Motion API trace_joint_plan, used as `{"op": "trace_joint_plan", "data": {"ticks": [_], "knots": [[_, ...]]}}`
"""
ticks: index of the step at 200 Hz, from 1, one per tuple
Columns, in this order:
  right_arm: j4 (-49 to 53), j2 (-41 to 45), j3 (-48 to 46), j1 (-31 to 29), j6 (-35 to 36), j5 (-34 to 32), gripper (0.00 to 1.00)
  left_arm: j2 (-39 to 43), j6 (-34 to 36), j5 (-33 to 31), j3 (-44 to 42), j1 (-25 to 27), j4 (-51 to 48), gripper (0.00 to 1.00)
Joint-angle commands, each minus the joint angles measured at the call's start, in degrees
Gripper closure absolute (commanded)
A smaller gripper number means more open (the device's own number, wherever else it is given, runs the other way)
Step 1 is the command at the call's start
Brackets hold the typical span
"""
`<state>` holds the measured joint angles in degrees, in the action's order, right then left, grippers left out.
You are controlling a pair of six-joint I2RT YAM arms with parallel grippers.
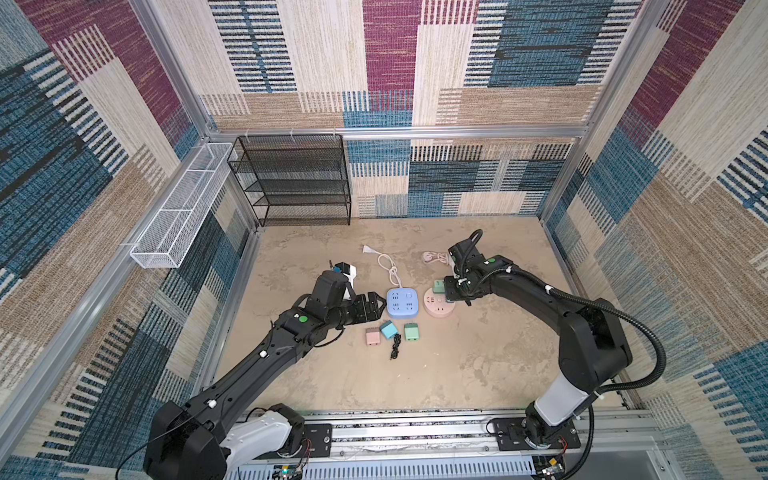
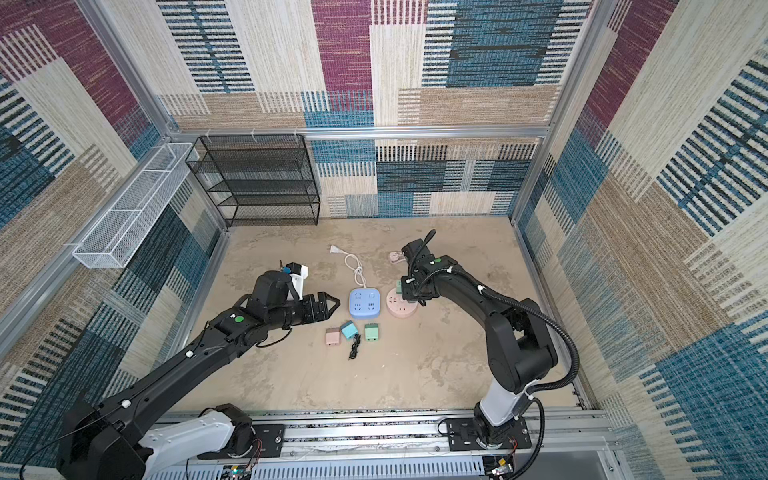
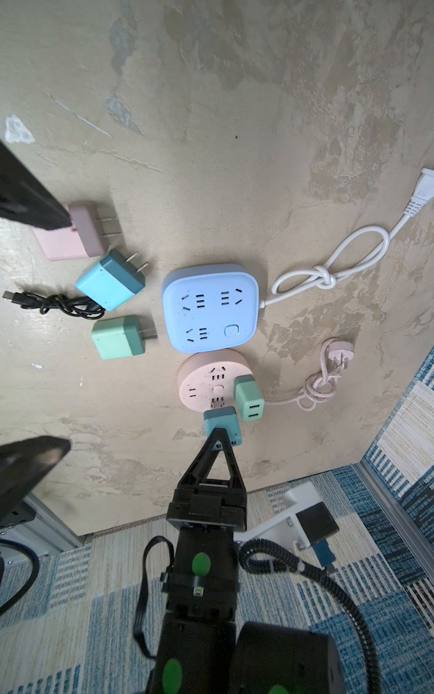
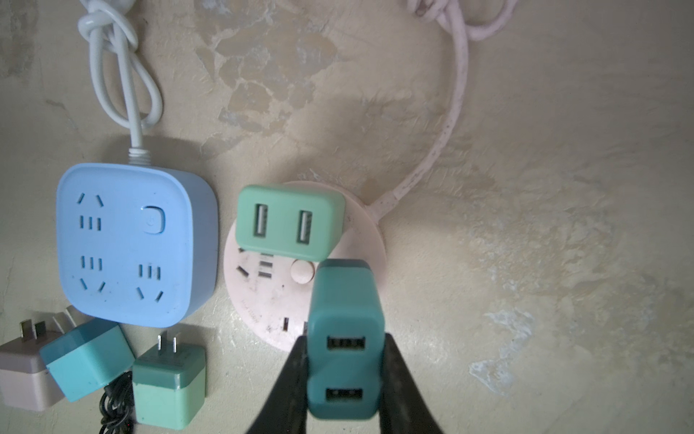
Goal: Insert the plug
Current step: 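Lower and press the blue-green adapter into the pink strip beside the green adapter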
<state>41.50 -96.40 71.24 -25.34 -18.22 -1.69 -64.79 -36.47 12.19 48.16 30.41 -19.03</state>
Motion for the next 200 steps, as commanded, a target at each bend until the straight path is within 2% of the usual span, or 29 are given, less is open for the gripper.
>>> {"op": "trace_joint_plan", "data": {"ticks": [1,61,200], "knots": [[-2.38,-0.02,-0.64,0.02,-1.48,0.14,1.0,0.12,0.22,-0.94,-0.36,-0.06,0.95,0.09],[-2.96,0.64,-2.31,0.03,-2.92,0.15,1.0,-1.5,0.88,-0.32,0.46,0.0,0.88,0.09],[-0.47,-0.82,0.12,-0.06,-1.9,-0.3,1.0,-3.77,1.14,1.42,0.15,-0.09,2.84,0.09]]}}
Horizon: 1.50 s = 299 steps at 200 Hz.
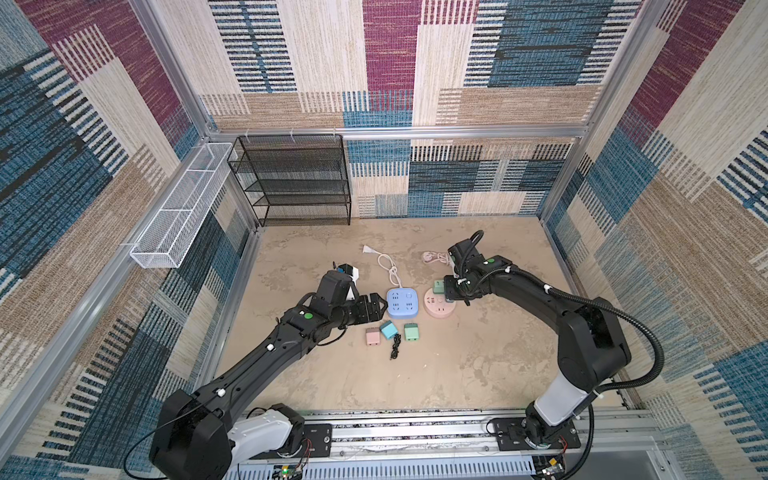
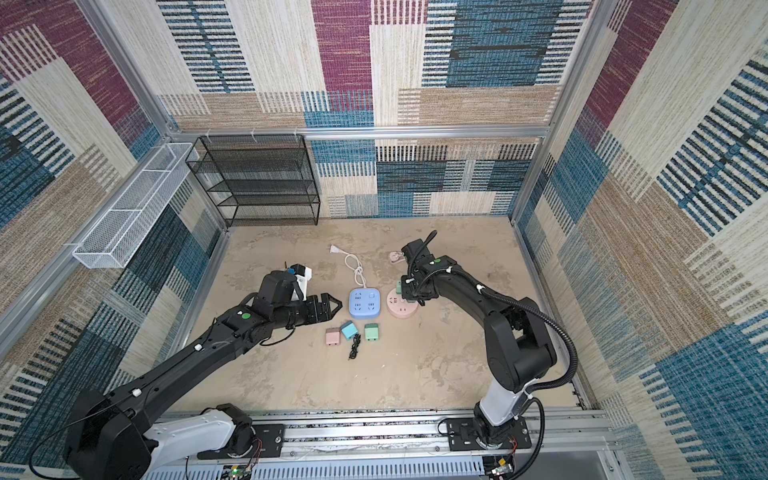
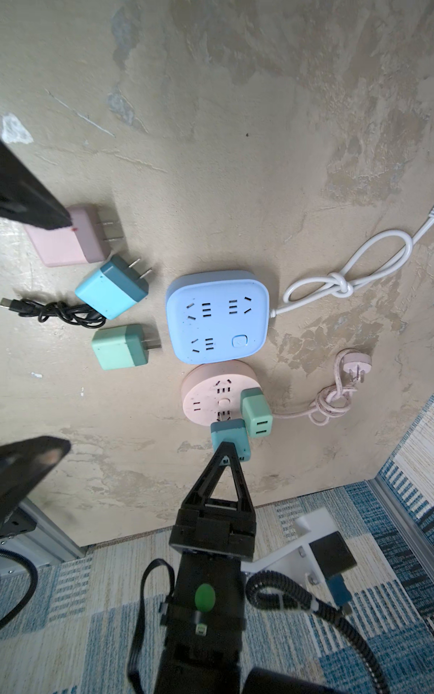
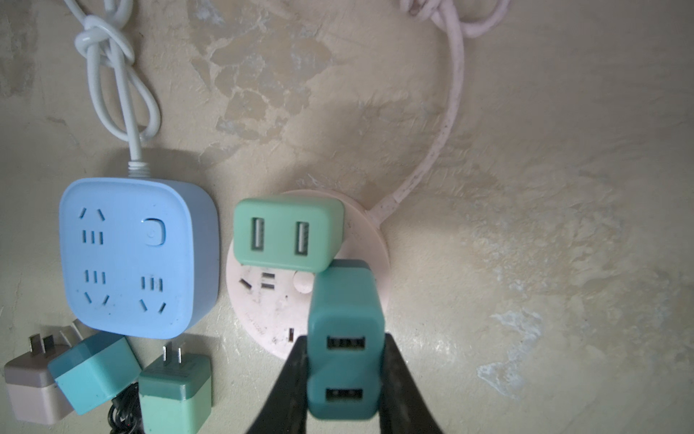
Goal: Insert the plug
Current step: 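Lower and press the blue-green adapter into the pink strip beside the green adapter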
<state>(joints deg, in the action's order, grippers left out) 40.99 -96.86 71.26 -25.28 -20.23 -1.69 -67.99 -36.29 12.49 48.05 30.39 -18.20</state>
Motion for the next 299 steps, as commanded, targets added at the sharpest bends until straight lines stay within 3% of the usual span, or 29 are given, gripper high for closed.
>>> {"op": "trace_joint_plan", "data": {"ticks": [1,299], "knots": [[0.0,-0.4,0.1,-0.12,0.11,-0.27,1.0,-0.62,0.96,1.12,0.27,-0.07,1.93,0.09],[3.79,-7.86,1.86,-1.31,1.24,-0.6,1.0,-2.15,1.62,1.45,-1.32,-0.31,3.78,0.09]]}}
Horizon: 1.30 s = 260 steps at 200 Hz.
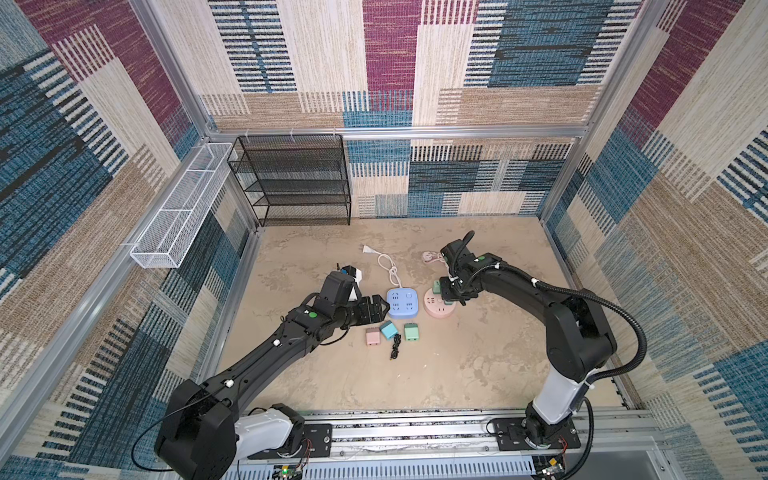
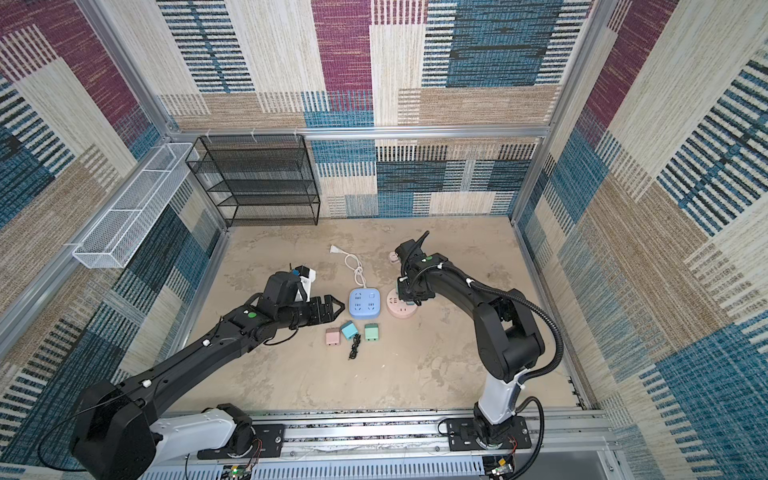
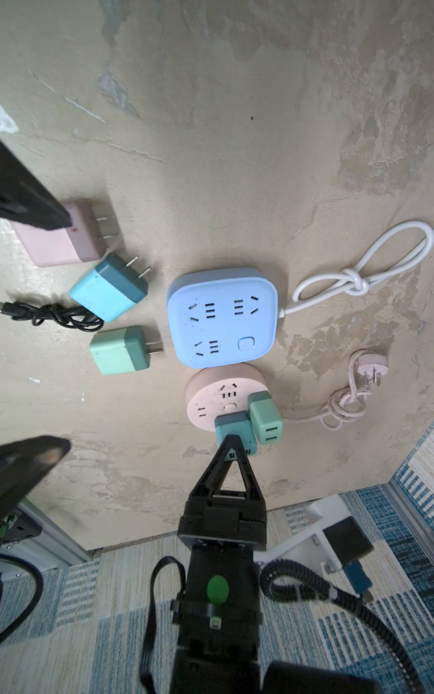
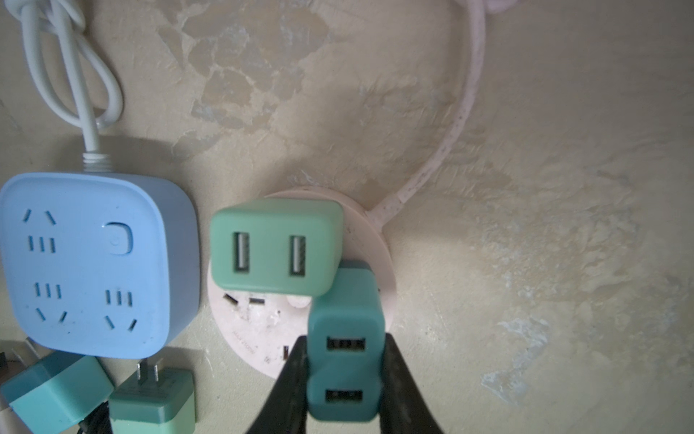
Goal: Insert the plug
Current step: 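Lower and press the blue-green adapter into the pink strip beside the green adapter, then open the right gripper and lift it off the blue-green adapter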
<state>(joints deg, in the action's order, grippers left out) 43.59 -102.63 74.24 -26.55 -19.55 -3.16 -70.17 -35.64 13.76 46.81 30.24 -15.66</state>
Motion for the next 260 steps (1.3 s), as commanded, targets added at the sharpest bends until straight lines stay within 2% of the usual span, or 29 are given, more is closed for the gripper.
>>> {"op": "trace_joint_plan", "data": {"ticks": [1,106,144,196,222,260], "knots": [[1.17,-2.16,-1.11,-0.02,0.52,0.87,1.0,0.04,0.94,0.2,-0.15,-0.13,1.29,0.09],[1.75,-2.08,-0.51,-0.02,0.62,0.46,1.0,0.46,0.96,-0.05,-0.21,-0.31,0.92,0.09],[1.32,-1.05,0.83,-0.02,0.65,1.25,0.79,1.89,0.75,-0.71,-0.37,-0.33,0.44,0.09],[1.06,-0.64,2.17,0.0,0.49,1.23,0.62,3.63,0.75,-1.29,-0.66,-0.3,-0.48,0.09],[0.98,-0.14,1.96,-0.08,0.25,1.05,0.56,4.06,0.75,-1.45,-0.79,-0.27,-0.76,0.08],[1.8,2.48,1.82,0.0,-0.12,0.13,0.53,4.52,0.82,-1.54,-0.7,-0.27,-1.15,0.08]]}}
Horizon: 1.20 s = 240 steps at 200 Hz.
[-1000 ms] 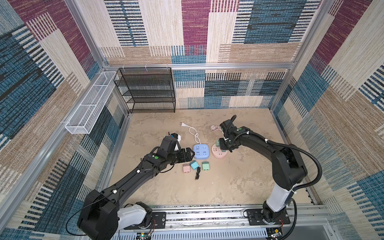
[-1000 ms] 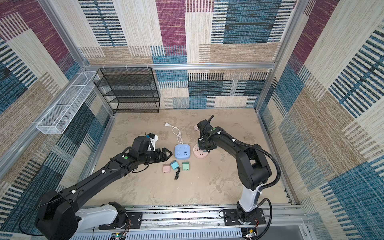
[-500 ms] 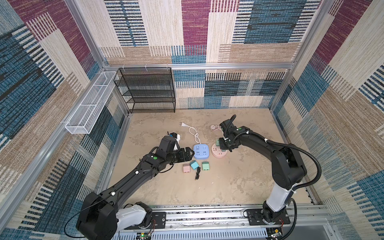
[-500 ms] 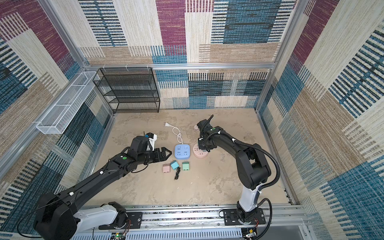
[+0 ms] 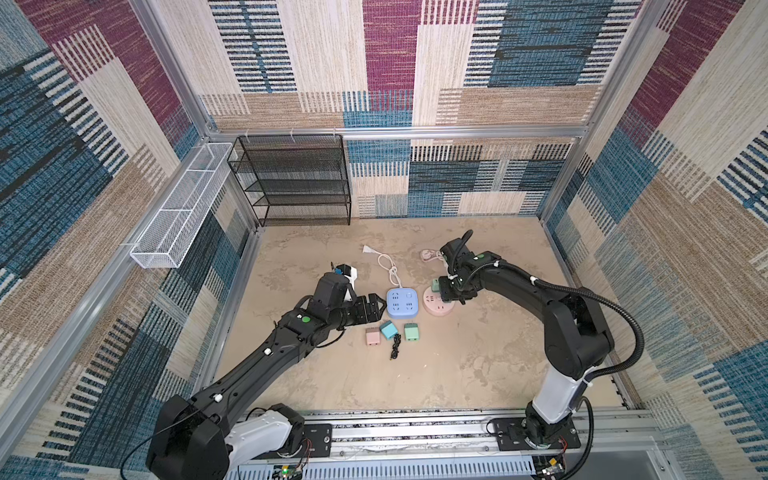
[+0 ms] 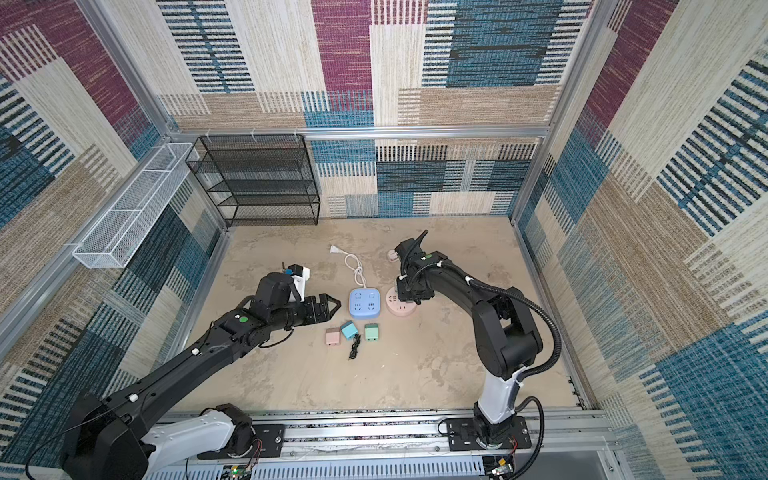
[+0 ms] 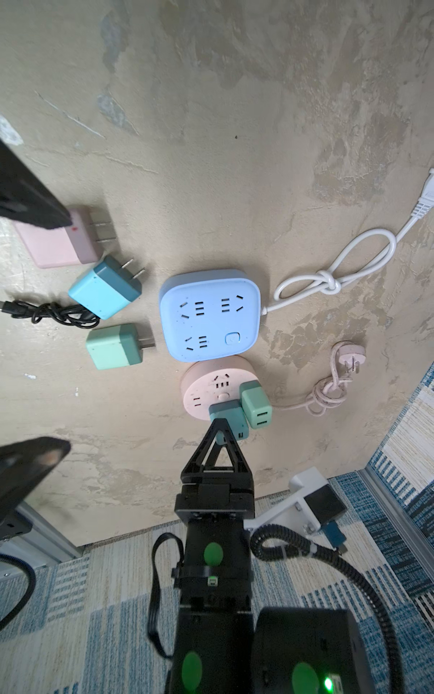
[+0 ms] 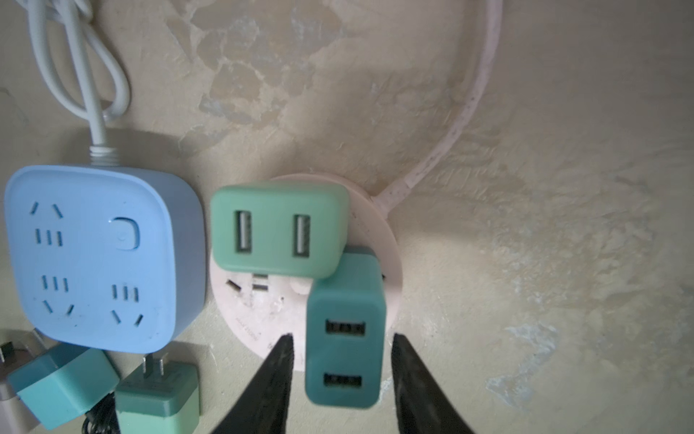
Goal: Insert the plug
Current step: 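Open the right gripper and lift it off the blue-green adapter, then move the right gripper to the mint green adapter and grasp it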
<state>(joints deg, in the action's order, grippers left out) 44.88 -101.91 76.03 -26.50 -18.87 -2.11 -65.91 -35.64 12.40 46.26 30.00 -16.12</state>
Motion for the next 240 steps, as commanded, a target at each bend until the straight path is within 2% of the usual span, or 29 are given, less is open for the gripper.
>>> {"op": "trace_joint_plan", "data": {"ticks": [1,49,84,108,159,207,240], "knots": [[0.53,1.83,-0.08,-0.09,-0.81,-0.94,0.53,0.25,0.82,-0.23,-0.13,-0.03,-0.68,0.08],[-0.48,9.37,-2.89,-1.27,-2.87,-1.54,0.53,0.22,0.4,-0.28,-0.64,-0.07,-0.26,0.08],[-10.84,20.59,-9.39,-7.12,-8.5,-0.55,0.54,-0.15,0.22,-0.72,-0.3,-0.03,-0.23,0.08],[-16.73,23.97,-12.85,-12.57,-11.87,-1.36,0.54,-0.71,0.15,-0.79,-0.1,-0.03,-0.93,0.08],[-18.96,17.88,-16.25,-19.45,-16.01,-4.1,0.54,-0.7,-0.78,0.11,-2.05,-0.18,-1.26,0.09],[-19.42,10.48,-15.74,-21.79,-16.85,-2.64,0.51,0.97,-0.84,-0.54,-3.42,-0.34,-1.66,0.09],[-16.33,5.01,-12.73,-23.57,-17.25,-4.34,0.48,1.17,-1.35,0.15,-4.15,-0.47,-0.57,0.09]]}}
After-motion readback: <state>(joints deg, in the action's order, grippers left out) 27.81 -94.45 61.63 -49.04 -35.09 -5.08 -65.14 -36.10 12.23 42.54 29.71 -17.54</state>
